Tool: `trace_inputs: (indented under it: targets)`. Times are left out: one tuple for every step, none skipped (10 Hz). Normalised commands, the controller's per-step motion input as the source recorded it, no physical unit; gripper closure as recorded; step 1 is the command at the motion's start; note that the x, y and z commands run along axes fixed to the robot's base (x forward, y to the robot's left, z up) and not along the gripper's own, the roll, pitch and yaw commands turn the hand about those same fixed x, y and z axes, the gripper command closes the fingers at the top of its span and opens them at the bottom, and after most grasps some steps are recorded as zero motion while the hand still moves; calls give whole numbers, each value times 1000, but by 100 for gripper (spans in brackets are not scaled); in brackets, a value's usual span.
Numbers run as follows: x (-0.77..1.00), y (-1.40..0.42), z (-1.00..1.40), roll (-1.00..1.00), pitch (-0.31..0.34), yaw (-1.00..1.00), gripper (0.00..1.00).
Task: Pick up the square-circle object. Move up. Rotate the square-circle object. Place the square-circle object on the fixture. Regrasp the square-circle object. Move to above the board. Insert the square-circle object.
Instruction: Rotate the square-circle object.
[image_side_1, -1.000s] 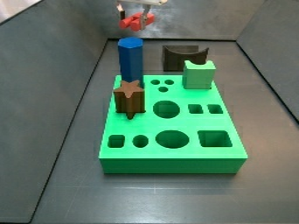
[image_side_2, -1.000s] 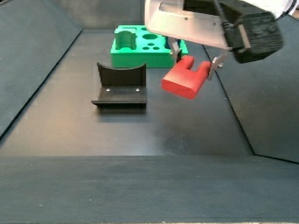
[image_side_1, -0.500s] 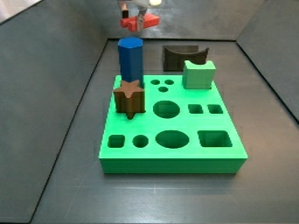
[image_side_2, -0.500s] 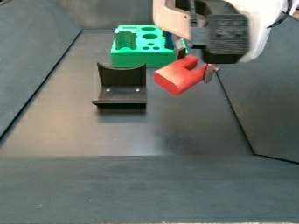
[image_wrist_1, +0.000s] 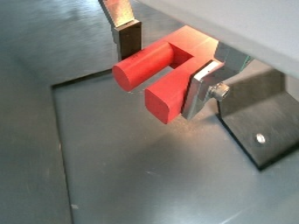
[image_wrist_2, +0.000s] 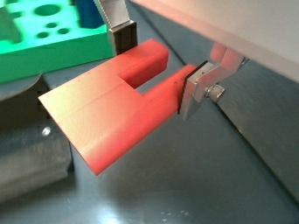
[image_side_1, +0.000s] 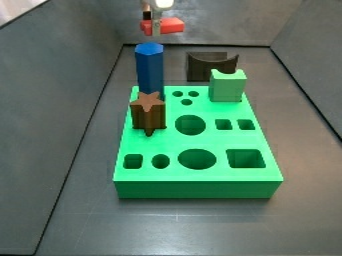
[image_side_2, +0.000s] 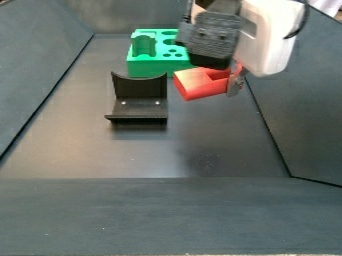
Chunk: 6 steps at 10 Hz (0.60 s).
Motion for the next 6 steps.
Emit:
trace_inputs:
  targets:
    - [26, 20, -17, -4, -5, -1000, 100]
    - [26, 20, -17, -4, -5, -1000, 100]
    - [26, 20, -17, -4, -5, -1000, 100]
    - [26, 20, -17, -4, -5, -1000, 100]
    - [26, 19, -17, -4, -6, -1000, 100]
    - [26, 20, -17, -4, -6, -1000, 100]
